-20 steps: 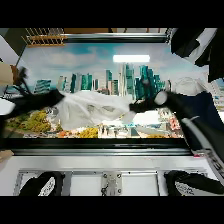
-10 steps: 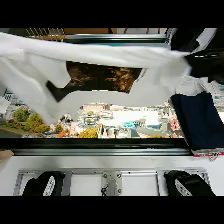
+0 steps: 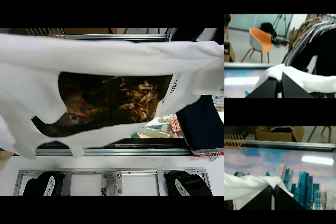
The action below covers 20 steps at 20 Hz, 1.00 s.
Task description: Fold the clothes and pants, and hang the long-sleeved shirts on hangers.
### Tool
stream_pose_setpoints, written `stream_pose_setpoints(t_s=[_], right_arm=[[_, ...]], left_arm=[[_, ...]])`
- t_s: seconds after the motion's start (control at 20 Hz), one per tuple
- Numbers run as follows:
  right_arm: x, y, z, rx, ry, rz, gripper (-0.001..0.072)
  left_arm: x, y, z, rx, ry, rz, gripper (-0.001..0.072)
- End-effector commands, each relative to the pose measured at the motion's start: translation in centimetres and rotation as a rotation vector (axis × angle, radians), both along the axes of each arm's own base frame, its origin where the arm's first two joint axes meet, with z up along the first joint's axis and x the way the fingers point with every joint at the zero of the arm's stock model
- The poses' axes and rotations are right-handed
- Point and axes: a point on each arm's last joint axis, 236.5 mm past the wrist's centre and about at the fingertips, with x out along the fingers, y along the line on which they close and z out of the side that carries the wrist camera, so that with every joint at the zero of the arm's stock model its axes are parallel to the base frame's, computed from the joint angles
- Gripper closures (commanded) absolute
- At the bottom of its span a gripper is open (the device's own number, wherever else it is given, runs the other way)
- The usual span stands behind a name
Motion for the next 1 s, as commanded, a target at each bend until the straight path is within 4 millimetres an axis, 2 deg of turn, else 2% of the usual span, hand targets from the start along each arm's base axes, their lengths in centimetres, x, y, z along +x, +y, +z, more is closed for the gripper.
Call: stream_pose_setpoints(t_s=[0.0,0.1,0.2,0.35,0.45,0.5,0.55,0.6,0.65,0.7,0.8,0.85,0.95], right_arm=[[1.0,0.1,-1.4,0.048,0.073,-0.016,0.0701],[3.8,0.6,-4.4,0.074,0.198,-0.026,0.0701],[7.5,1.1,-9.0,0.049,0.353,-0.032,0.0701],[15.2,1.7,-17.6,0.015,0.552,-0.057,0.0701],[21.6,1.9,-22.6,-0.003,0.559,-0.079,0.0701],[24.6,2.1,-24.7,0.001,0.534,-0.086,0.0697],[27.0,2.2,-26.2,0.012,0.508,-0.097,0.0663],[28.7,2.2,-27.2,0.027,0.487,-0.106,0.0488],[29.9,2.0,-27.9,0.032,0.47,-0.115,0.0227],[30.6,1.6,-27.7,0.037,0.452,-0.125,0.0112],[30.5,0.1,-26.2,0.048,0.424,-0.149,0.012],[29.7,-0.7,-25.4,0.048,0.432,-0.16,0.012],[26.9,-1.9,-24.4,0.023,0.488,-0.161,0.0119]], left_arm=[[3.1,-0.4,-5.5,0.035,0.261,-0.053,0.0701],[7.2,0.1,-10.5,0.024,0.461,-0.078,0.0701],[12.3,1.1,-16.8,-0.024,0.656,-0.085,0.0701],[21.7,3.4,-27.1,-0.098,0.834,-0.041,0.0701],[27.7,4.7,-32.5,-0.165,0.891,-0.007,0.0701],[30.1,4.9,-34.5,-0.165,0.905,-0.018,0.07],[32.2,5.1,-36.5,-0.157,0.938,-0.032,0.0512],[33.5,5.2,-37.8,-0.171,0.975,-0.054,0.0125],[34.7,5.6,-38.5,-0.195,1.007,-0.063,0.0027],[35.3,6.0,-38.6,-0.21,1.021,-0.074,0.0026],[35.4,7.8,-38.1,-0.202,1.025,-0.063,0.0026],[34.5,9.2,-38.1,-0.175,1.038,-0.039,0.0026],[31.0,12.6,-40.3,-0.072,1.121,0.057,0.0026]])
